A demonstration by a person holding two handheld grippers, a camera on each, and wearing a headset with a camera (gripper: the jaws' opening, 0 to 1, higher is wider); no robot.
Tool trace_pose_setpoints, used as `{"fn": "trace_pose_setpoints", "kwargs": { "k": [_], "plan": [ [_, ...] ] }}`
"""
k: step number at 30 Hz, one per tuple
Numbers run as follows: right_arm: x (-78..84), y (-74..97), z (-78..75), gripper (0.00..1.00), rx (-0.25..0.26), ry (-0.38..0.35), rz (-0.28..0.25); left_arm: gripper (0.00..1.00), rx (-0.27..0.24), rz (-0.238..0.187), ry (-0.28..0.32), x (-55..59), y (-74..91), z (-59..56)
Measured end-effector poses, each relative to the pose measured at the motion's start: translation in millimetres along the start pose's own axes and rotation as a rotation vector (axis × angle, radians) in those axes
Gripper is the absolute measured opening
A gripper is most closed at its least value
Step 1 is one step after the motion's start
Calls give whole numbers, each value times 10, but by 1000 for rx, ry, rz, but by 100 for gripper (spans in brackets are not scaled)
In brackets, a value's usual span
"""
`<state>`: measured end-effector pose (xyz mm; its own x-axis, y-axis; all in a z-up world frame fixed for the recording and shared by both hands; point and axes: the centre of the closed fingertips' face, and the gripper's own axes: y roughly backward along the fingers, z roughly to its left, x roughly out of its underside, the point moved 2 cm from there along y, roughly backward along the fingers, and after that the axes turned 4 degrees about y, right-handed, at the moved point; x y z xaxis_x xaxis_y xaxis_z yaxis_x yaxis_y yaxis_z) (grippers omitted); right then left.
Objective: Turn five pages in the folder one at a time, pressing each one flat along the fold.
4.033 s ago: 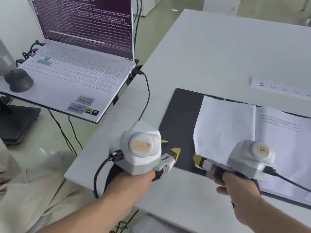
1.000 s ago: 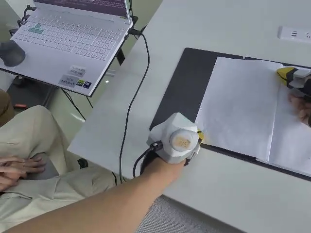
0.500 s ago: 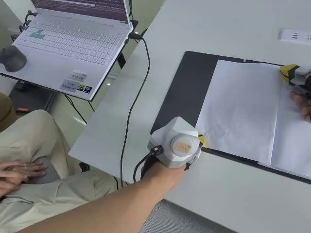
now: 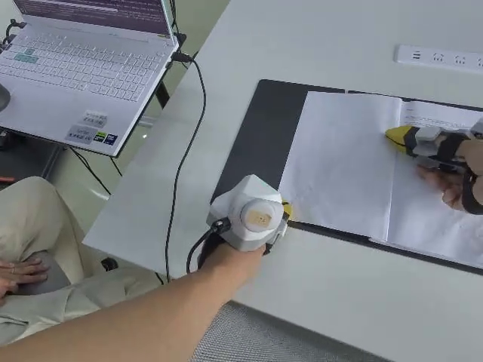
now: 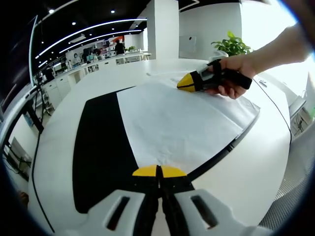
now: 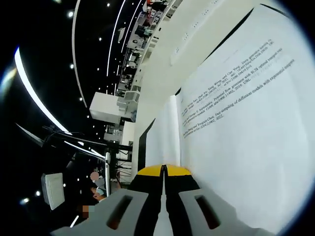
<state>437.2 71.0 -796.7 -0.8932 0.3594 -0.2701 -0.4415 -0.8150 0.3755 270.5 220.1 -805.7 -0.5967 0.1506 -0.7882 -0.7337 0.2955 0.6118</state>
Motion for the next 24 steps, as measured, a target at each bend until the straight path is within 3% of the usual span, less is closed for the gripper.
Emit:
{"fn": "trace_pose_setpoints", "kwargs": {
  "k": [5, 7, 9, 24],
  "plan": [
    [159, 124, 14, 0, -19, -28, 4, 0, -2, 1, 1, 0, 0, -1],
    [324, 169, 30, 0, -19, -16, 62, 0, -3, 1, -1, -1, 2, -2],
    [448, 203, 43, 0, -27, 5, 88, 0, -2, 1, 2, 0, 1, 1],
    [1176, 567, 119, 0, -65, -43, 158, 0, 4, 4, -8, 1, 1, 5]
  ]
}}
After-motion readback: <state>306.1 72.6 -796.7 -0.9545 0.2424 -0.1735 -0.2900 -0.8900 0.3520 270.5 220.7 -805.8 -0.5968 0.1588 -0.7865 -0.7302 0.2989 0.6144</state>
